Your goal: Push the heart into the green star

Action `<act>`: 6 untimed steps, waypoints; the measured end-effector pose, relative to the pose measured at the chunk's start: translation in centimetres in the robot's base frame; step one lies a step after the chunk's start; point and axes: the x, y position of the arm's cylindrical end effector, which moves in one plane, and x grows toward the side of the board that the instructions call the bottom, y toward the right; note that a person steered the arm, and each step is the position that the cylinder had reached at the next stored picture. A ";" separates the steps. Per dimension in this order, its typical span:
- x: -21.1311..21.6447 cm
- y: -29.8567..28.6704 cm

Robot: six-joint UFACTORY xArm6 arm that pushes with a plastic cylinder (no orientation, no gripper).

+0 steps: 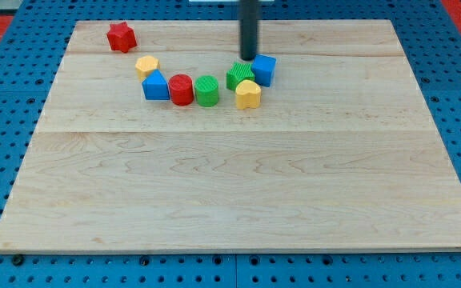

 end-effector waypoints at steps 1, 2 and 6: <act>4.7 -1.7; 7.7 1.6; 1.3 -1.7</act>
